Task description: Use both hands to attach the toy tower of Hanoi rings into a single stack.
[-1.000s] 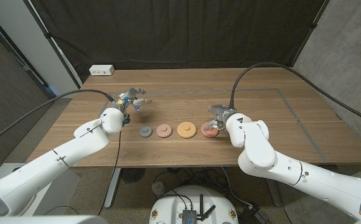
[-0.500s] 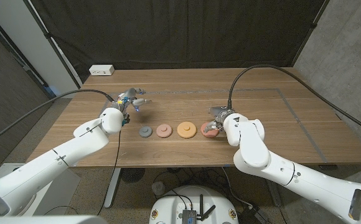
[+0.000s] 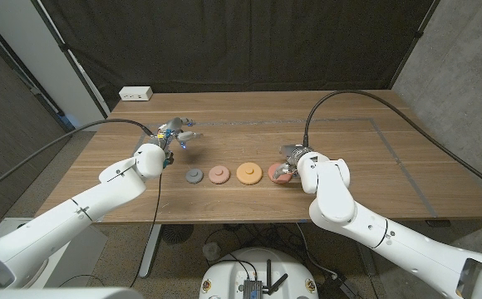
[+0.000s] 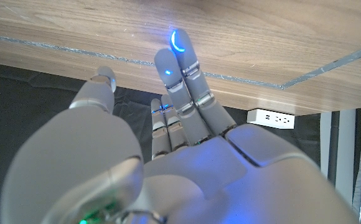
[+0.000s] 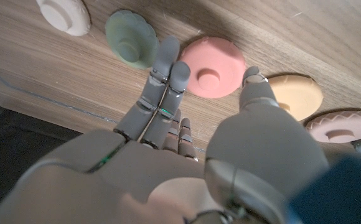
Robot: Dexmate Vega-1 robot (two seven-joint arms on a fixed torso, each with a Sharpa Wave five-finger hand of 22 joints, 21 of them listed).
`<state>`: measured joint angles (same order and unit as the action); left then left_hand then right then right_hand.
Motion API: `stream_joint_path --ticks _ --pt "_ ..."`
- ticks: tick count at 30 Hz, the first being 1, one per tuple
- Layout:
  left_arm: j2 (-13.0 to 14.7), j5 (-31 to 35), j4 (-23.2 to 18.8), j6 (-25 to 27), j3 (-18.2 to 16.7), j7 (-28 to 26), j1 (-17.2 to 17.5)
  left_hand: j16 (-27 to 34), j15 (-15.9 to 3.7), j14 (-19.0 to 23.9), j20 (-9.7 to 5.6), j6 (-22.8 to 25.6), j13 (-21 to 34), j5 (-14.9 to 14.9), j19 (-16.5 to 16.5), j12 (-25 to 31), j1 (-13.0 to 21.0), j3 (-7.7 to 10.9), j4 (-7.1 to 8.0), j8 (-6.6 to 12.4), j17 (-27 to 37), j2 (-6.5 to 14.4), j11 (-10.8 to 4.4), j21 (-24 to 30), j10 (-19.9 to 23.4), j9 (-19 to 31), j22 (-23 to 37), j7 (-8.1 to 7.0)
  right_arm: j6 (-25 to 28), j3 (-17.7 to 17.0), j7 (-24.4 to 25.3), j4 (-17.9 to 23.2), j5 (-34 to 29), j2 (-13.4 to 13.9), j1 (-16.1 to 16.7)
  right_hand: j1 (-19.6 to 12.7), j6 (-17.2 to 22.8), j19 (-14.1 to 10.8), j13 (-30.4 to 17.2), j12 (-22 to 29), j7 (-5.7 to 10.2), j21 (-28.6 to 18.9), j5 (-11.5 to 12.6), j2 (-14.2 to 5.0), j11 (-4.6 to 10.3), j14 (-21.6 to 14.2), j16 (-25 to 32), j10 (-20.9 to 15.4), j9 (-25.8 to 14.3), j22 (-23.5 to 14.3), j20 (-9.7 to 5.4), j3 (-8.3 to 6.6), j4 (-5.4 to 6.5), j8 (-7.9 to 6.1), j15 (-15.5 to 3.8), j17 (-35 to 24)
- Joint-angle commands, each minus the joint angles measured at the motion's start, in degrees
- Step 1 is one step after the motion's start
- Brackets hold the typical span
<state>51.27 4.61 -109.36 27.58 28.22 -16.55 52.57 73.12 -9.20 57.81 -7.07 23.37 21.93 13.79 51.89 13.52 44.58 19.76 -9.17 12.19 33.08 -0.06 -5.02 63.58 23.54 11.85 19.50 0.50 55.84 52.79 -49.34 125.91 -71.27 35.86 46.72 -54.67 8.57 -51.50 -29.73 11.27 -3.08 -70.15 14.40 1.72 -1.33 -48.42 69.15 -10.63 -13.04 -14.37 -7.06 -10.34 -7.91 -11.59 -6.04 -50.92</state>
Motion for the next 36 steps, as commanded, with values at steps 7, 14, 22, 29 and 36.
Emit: stream_joint_path --ticks 7,14,22,29,36 --pt "-0.12 -0.11 0.69 -0.97 0.02 0.17 -0.34 0.37 -3.31 0.15 -4.24 0.87 0.21 0.35 0.04 -0.19 -0.14 -0.21 -0.01 -0.18 -0.04 0.56 -0.18 0.58 0.77 0.32 -0.26 0.04 -2.92 -2.77 -1.98 -2.90 -2.49 -2.71 1.97 0.22 0.46 0.47 -0.07 0.15 -0.25 -0.53 -0.01 -0.41 0.05 0.38 0.63 0.15 -0.04 0.20 -5.10 0.16 -0.07 -0.27 -6.40 -0.05" --pt "-0.60 0.02 1.64 -1.58 0.54 0.56 -1.09 0.37 -3.31 0.15 -4.24 0.96 0.23 0.35 0.02 -0.19 -0.19 -0.22 -0.01 -0.18 -0.18 0.58 -0.22 0.72 0.95 0.33 -0.46 0.11 -3.15 -3.14 -3.39 -3.90 -3.70 -3.67 2.26 0.22 0.49 0.59 -0.05 0.17 -0.22 -0.64 0.03 -0.48 0.01 0.48 0.73 0.22 -0.03 0.37 -5.09 0.20 -0.11 -0.33 -6.40 0.10" --pt "-0.85 0.34 2.19 -1.63 0.94 0.80 -1.67 0.55 -3.32 0.39 -4.30 1.02 0.23 0.37 0.25 -0.26 -0.29 -0.23 -0.02 -0.22 -0.29 0.61 -0.25 1.05 1.12 0.34 -0.82 0.05 -3.54 -3.81 -4.37 -4.60 -4.43 -4.45 2.59 0.18 0.57 0.74 -0.02 0.22 -0.21 -0.83 0.07 -0.59 0.03 0.60 0.88 0.27 0.00 0.58 -5.10 0.23 -0.16 -0.41 -6.40 0.28" --pt "-0.87 0.38 2.11 -1.72 0.81 0.78 -1.77 0.78 -3.31 0.68 -4.38 1.14 0.25 0.37 0.21 -0.25 -0.35 -0.24 -0.02 -0.22 -0.27 0.63 -0.25 1.20 1.31 0.34 -1.08 0.03 -3.98 -4.19 -5.30 -5.28 -4.58 -4.94 2.57 0.23 1.04 0.83 0.02 0.32 -0.39 -1.06 0.13 -0.77 0.00 0.77 0.97 0.14 0.02 0.81 -5.08 0.28 -0.15 -0.63 -6.40 0.57" --pt "-0.87 0.39 2.08 -1.37 0.94 1.09 -1.89 1.01 -3.31 0.92 -4.42 1.20 0.29 0.37 0.20 -0.31 -0.39 -0.26 -0.05 -0.23 -0.21 0.60 -0.34 1.35 1.32 0.35 -1.30 0.05 -4.69 -4.26 -5.80 -5.86 -4.46 -5.30 2.35 0.18 1.07 0.87 0.02 0.42 -0.22 -1.28 0.22 -0.97 -0.05 0.71 1.23 0.00 0.04 0.99 -5.09 0.27 -0.19 -0.65 -6.41 0.64"
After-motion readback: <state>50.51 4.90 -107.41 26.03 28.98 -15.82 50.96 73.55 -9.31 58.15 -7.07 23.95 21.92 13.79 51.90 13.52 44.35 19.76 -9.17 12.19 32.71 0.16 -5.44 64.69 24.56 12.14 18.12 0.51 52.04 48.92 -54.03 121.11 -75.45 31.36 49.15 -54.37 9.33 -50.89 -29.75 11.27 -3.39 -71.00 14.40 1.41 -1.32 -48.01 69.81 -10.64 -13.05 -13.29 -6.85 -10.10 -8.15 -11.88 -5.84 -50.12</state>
